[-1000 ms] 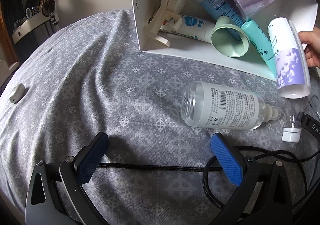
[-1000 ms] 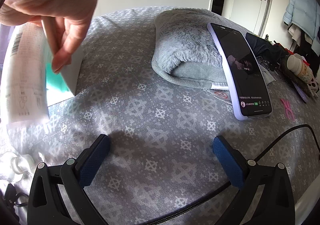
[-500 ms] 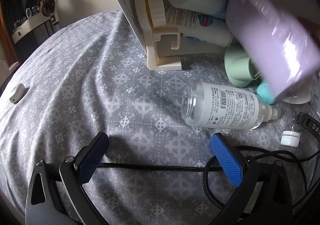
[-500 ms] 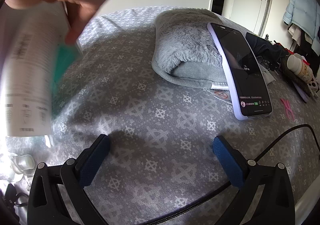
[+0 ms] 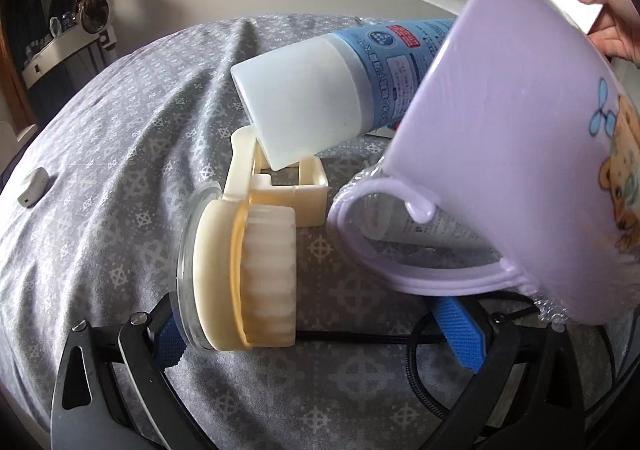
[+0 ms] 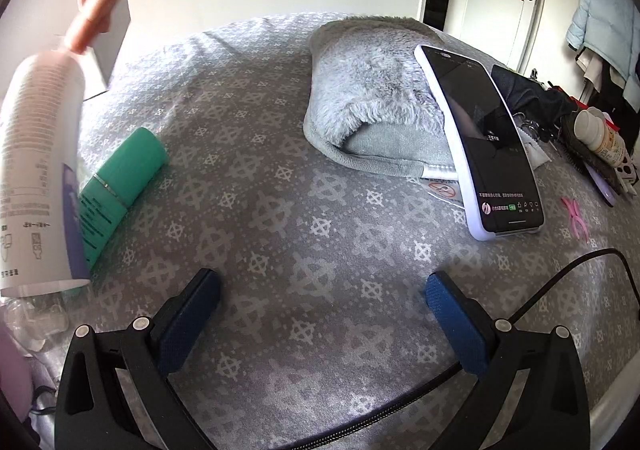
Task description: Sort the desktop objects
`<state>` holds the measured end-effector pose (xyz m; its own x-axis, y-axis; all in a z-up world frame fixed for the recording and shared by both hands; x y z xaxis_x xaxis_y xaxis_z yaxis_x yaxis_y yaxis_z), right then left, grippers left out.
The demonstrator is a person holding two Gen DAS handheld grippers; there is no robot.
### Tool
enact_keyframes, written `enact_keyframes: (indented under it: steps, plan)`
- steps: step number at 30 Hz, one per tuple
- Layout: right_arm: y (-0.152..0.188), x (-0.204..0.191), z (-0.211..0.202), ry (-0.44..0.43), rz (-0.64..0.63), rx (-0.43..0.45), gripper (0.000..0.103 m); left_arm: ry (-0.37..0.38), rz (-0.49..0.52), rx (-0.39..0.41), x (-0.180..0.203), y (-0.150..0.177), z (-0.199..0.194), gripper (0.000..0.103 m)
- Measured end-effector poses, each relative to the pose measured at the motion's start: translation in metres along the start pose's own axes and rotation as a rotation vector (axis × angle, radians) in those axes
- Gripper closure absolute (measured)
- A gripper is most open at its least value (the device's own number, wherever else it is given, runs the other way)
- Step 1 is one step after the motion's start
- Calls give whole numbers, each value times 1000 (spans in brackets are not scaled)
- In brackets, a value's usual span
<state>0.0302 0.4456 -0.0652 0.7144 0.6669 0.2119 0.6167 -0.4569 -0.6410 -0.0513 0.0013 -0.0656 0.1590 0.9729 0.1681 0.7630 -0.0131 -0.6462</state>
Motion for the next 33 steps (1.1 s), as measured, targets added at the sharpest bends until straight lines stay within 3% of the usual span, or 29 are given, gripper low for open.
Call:
enact_keyframes:
  steps: [33]
  plan:
    - [-2, 1, 1, -1, 1, 1, 0, -1, 2, -2, -4, -6, -2, 0]
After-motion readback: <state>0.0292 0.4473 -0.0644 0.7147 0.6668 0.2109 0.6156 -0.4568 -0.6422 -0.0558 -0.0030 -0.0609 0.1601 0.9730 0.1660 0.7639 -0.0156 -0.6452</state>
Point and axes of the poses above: each gripper's, at about its wrist camera, not at the fingertips, and z roughly the way its jaws point, x to its right, y to its underside, the point moved 8 cm from there along z, roughly the way its jaws point, and after that the axes turned 13 degrees about y, right-handed, at the moved point
